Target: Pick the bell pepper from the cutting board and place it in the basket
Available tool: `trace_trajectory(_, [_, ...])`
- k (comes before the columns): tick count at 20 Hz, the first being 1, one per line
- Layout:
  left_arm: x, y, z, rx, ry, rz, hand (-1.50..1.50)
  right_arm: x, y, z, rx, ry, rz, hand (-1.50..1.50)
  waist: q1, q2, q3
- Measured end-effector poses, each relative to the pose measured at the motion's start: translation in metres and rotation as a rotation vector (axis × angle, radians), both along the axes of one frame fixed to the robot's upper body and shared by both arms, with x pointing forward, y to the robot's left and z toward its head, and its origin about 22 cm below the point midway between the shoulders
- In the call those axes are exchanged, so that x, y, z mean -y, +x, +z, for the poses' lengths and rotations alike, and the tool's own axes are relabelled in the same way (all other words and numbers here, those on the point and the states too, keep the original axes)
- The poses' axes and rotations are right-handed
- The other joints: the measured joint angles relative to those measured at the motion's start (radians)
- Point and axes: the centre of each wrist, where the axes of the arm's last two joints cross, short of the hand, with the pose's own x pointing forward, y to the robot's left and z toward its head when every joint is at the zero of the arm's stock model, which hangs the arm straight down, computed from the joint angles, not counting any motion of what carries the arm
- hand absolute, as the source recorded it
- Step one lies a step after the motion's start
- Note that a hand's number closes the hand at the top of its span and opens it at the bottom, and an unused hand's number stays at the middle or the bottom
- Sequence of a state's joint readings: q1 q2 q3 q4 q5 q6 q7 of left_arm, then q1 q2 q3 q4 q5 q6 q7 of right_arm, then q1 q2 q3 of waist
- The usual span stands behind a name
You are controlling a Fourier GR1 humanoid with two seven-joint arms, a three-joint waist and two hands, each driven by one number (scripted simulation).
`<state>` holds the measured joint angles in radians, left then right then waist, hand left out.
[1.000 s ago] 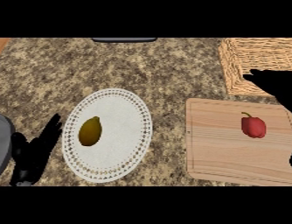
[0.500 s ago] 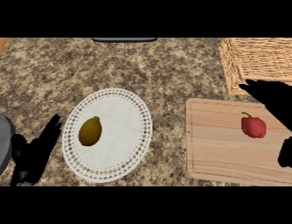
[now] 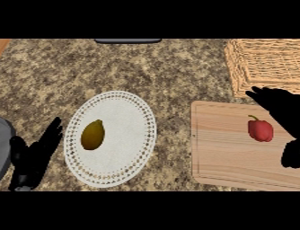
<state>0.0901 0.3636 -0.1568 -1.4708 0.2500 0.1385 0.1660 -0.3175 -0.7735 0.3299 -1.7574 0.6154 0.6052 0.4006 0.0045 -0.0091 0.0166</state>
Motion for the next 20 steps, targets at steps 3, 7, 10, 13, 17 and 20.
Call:
trace_trajectory(3, [0.001,0.000,0.001,-0.003,0.000,0.005,0.00,0.003,0.002,-0.010,0.009,0.006,0.004,-1.50,0.000,0.000,0.000])
trace_trajectory(7, [0.001,0.001,0.002,-0.007,0.005,0.004,0.00,0.003,0.006,-0.024,0.014,0.017,0.008,-1.50,0.001,0.000,-0.001])
trace_trajectory(10, [0.000,0.001,0.003,-0.013,0.005,0.009,0.00,0.003,0.005,-0.035,0.012,0.008,0.013,-1.50,0.000,-0.001,-0.001])
trace_trajectory(13, [0.001,-0.001,0.003,-0.001,0.000,0.004,0.00,0.001,0.009,-0.044,-0.010,-0.024,-0.001,-1.50,0.003,0.000,-0.002])
trace_trajectory(17, [0.005,0.002,0.005,-0.020,0.006,0.005,0.00,0.000,0.010,-0.062,-0.038,-0.069,-0.018,-1.50,0.002,0.000,-0.002])
trace_trajectory(20, [0.004,0.002,0.002,-0.020,0.007,0.012,0.00,0.008,0.011,-0.065,-0.049,-0.081,-0.027,-1.50,-0.001,-0.001,-0.001])
